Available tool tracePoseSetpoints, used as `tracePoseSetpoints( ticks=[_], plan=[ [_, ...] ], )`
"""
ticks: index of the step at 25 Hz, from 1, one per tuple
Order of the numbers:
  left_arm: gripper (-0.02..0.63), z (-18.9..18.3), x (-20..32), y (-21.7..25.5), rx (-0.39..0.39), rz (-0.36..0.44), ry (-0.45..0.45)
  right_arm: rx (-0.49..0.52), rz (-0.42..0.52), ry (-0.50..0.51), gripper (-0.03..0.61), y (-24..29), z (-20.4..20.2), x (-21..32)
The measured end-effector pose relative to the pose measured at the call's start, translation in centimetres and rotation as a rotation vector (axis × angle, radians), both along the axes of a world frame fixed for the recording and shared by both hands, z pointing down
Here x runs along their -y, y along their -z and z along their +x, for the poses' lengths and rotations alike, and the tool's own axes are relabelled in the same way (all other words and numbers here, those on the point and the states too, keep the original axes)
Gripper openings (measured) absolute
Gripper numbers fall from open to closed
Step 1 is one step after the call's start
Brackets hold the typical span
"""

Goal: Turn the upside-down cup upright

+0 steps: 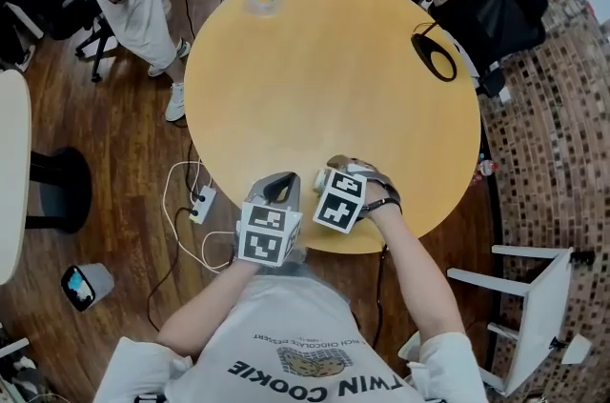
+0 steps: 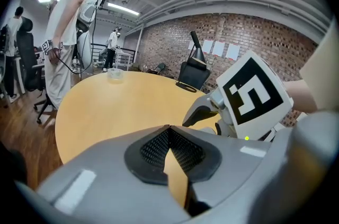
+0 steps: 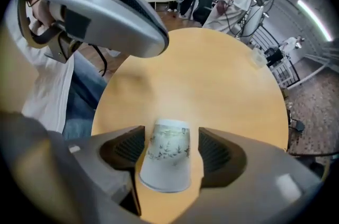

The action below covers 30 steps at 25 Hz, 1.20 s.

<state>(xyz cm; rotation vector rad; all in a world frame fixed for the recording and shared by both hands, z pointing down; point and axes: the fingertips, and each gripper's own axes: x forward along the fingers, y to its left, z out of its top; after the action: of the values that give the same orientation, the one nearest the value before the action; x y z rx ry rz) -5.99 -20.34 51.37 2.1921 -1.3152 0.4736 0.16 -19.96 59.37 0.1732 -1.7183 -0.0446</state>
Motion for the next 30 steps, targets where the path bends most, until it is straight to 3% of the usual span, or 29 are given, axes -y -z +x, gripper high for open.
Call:
tracePoseSetpoints(
  ticks=[6, 15, 19, 24, 30],
  plan=[
    [0.003, -0.7, -0.4, -0.4, -0.003, -0.007, 0.011, -0.084, -0.079, 0.018, 0.314, -2.2, -0.6, -0.4],
    [0.003, -1.2, -0.8, -0.3, 0.002, -0.006, 0.009, -0.100, -0.012, 0.023, 0.288, -2.6, -0.8, -0.5],
    [0.003, -0.8, -0.8, -0.3, 0.005, -0.006, -0.001, 0.008, 0.048, -0.062, 0.287, -0.7, -0.8, 0.3],
    [0.003, 0.4, -0.6, 0.0, 0.011, -0.004, -0.028, 0.213, 0.094, -0.259, 0.287, 2.3, 0.2, 1.5],
    [0.003, 2.0, -0.4, 0.4, 0.021, 0.007, -0.064, 0.442, 0.223, -0.480, 0.287, 4.9, 2.6, 2.6]
  ],
)
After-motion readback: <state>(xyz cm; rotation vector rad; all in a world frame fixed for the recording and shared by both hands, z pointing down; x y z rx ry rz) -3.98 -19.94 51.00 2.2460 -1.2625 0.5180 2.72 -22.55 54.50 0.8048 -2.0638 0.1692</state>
